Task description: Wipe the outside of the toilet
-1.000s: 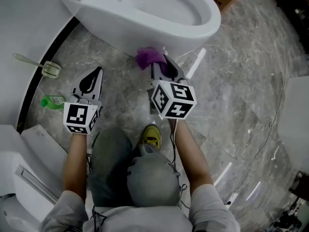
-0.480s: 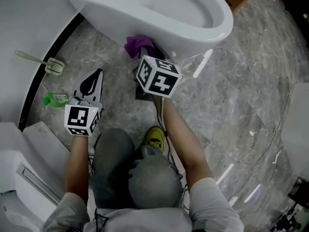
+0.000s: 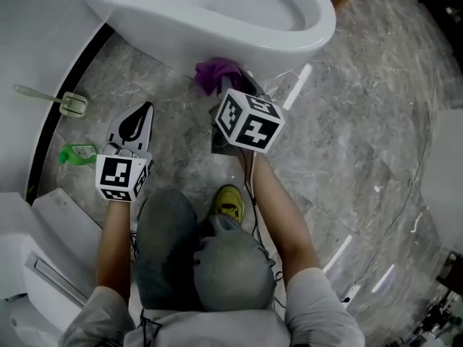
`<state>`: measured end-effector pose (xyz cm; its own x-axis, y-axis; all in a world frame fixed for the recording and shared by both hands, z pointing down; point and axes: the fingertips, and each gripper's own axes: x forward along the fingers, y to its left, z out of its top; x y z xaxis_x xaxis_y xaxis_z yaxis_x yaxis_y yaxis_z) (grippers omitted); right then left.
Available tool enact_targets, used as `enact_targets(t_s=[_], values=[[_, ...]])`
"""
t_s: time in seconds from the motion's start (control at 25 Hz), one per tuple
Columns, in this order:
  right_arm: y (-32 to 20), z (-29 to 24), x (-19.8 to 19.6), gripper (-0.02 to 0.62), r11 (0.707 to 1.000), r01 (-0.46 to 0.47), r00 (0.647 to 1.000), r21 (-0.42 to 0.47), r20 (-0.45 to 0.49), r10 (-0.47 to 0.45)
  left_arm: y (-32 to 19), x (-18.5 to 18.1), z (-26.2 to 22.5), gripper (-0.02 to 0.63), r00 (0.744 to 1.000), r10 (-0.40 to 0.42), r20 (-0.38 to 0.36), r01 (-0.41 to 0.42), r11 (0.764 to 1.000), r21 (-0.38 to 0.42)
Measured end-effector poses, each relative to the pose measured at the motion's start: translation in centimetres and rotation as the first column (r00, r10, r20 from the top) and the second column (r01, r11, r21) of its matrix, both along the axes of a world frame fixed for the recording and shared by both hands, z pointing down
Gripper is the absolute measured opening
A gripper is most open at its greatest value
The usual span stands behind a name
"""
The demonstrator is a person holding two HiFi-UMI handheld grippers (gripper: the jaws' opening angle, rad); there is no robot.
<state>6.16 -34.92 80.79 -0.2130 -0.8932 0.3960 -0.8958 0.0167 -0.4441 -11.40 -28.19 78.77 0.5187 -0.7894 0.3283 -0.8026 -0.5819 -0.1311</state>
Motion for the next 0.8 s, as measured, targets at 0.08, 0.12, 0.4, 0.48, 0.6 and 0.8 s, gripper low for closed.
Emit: enact_targets(t_s=[0.08, 0.12, 0.4, 0.48, 0.6, 0.8], values=[[0.5, 0.3, 1.3, 0.087, 1.0, -0.019, 1.0, -0.006, 0.001, 0.019, 0.0, 0.5, 0.2, 0.014, 1.0, 0.012, 0.001, -0.012, 1.0, -0.004], [0.8, 0.5, 1.9, 0.089, 1.0, -0.028, 1.0, -0.005, 0.002, 0.028, 0.1, 0.8, 0.3, 0.014, 1.0, 0.018, 0.003, -0.018, 1.0, -0.005], [2.1, 1.4, 6.6, 0.091, 0.996, -0.092, 0.996, -0.011, 0.014, 0.092, 0.0, 2.4, 0.4, 0.014, 0.999, 0.052, 0.012, -0.052, 0.999, -0.006], [2.4, 1.9, 8.2, 0.091, 0.993, -0.118, 0.993, -0.022, 0.014, 0.119, -0.1, 2.6, 0.5, 0.014, 0.998, 0.057, 0.017, -0.056, 0.998, -0.007], [2.6, 2.6, 11.1, 0.091, 0.979, -0.197, 0.979, -0.042, 0.036, 0.198, -0.1, 2.6, 0.8, 0.014, 0.998, 0.054, 0.023, -0.054, 0.999, -0.007], [2.7, 3.7, 17.0, 0.089, 0.929, -0.363, 0.93, -0.068, 0.037, 0.366, -0.1, 2.8, 1.2, 0.014, 0.998, 0.057, 0.028, -0.057, 0.998, -0.011]])
